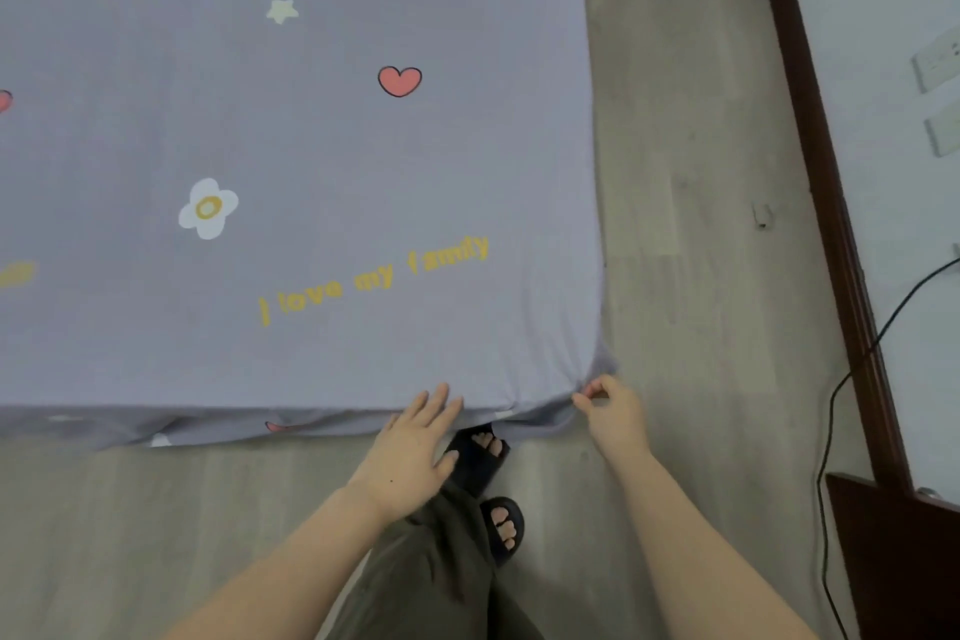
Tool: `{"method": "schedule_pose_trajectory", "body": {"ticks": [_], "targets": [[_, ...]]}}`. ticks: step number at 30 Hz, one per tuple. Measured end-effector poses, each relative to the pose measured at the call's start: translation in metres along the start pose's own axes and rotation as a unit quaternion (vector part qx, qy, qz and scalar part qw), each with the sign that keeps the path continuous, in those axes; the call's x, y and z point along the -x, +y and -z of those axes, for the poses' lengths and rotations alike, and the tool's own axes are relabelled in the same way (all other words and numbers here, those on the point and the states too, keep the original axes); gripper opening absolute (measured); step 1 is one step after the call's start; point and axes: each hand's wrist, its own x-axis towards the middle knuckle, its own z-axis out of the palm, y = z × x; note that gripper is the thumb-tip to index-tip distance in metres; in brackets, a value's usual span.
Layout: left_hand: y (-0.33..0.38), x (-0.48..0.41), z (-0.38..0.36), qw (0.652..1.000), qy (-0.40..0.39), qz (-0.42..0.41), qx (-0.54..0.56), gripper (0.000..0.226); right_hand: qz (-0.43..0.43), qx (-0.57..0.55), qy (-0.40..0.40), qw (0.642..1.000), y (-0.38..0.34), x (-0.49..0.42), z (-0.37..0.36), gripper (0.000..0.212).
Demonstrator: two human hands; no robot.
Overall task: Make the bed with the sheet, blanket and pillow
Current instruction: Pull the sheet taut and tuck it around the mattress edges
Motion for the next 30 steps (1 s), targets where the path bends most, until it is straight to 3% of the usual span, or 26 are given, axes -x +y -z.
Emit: {"method": "schedule_pose_trajectory", "body": {"ticks": [2,5,7,9,11,13,15,18,21,23,25,27,30], "targets": [[0.006,-0.004,0.005,1.0,-0.02,-0.006,0.013,0.067,0.018,0.052,0.004,0.998,0.002,-0.003,0.007,0.018],[0.014,-0.011,0.019,0.997,-0.031,0.009,0.073,0.066,-0.011,0.142,0.06,0.988,-0.002,0.004,0.018,0.012],[0.018,-0.017,0.03,0.997,-0.013,0.008,0.081,0.064,0.088,0.129,0.121,0.98,-0.015,0.009,0.02,0.004],[0.019,-0.025,0.039,0.998,0.014,0.023,0.056,0.062,0.234,0.183,0.139,0.945,-0.038,0.01,0.017,0.02],[0.015,-0.035,0.047,0.995,0.041,0.074,0.049,0.061,0.356,0.274,0.073,0.89,-0.06,0.002,0.009,0.043],[0.008,-0.046,0.053,0.984,0.059,0.155,0.058,0.064,0.398,0.389,-0.052,0.829,-0.075,-0.01,0.001,0.059],[0.003,-0.053,0.052,0.966,0.045,0.24,0.082,0.072,0.353,0.46,-0.129,0.805,-0.07,-0.027,0.001,0.063],[0.007,-0.062,0.049,0.958,0.011,0.266,0.111,0.086,0.236,0.502,-0.151,0.818,-0.052,-0.042,0.022,0.072],[-0.006,-0.089,0.076,0.963,0.096,0.236,0.093,0.084,0.191,0.512,-0.15,0.824,-0.044,-0.045,0.034,0.076],[-0.03,-0.118,0.108,0.948,0.154,0.268,0.074,0.08,0.195,0.514,-0.138,0.824,-0.042,-0.044,0.027,0.074],[-0.052,-0.142,0.135,0.933,0.154,0.314,0.083,0.076,0.202,0.51,-0.122,0.827,-0.04,-0.04,0.019,0.073],[-0.058,-0.158,0.144,0.95,0.122,0.287,0.023,0.07,0.239,0.49,-0.087,0.834,-0.041,-0.036,0.015,0.071],[-0.023,-0.176,0.139,0.982,0.086,0.166,-0.024,0.065,0.28,0.487,-0.09,0.822,-0.052,-0.042,0.023,0.078]]}}
